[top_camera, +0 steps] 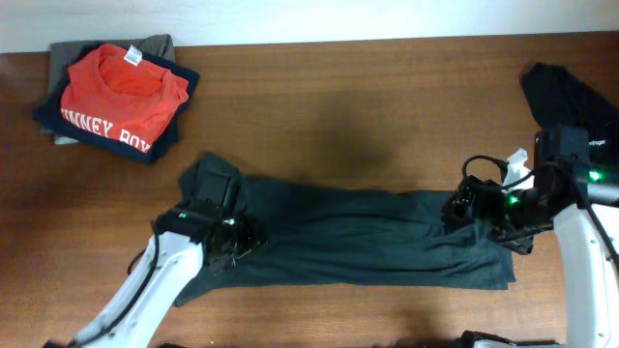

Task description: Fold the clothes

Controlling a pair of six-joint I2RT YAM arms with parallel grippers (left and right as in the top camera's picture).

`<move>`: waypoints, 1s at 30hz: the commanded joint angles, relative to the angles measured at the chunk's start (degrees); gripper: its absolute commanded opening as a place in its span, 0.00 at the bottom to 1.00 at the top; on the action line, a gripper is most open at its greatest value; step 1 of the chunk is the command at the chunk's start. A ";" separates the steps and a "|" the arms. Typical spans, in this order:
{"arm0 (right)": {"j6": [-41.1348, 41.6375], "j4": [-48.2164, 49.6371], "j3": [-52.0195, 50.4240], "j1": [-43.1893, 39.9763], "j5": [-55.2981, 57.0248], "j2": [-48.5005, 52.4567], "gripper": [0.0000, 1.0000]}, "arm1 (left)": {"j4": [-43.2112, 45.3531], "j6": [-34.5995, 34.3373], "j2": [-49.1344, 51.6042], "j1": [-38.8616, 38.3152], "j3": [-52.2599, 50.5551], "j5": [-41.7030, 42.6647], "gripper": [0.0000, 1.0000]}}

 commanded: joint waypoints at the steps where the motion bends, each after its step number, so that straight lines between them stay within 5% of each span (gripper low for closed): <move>1: 0.52 0.13 -1.01 -0.04 -0.09 1.49 0.99 | 0.52 -2.38 4.20 -0.09 -0.70 -0.87 0.75; 8: 3.21 2.38 -3.82 -0.04 -0.07 1.75 0.98 | 1.84 -2.34 9.18 -0.09 -0.70 -1.79 0.74; 13: 5.01 8.61 -9.62 -0.07 -0.02 1.77 0.90 | 3.13 -2.34 9.16 -0.09 -0.70 -2.36 0.52; 19: 11.76 18.88 -17.49 -0.07 0.70 1.84 0.79 | 2.93 -2.32 9.16 -0.09 -0.70 -2.34 0.52; 30: 21.31 25.00 -20.94 -0.11 12.41 3.02 0.73 | 1.81 -2.34 9.16 -0.09 -0.70 -2.34 0.53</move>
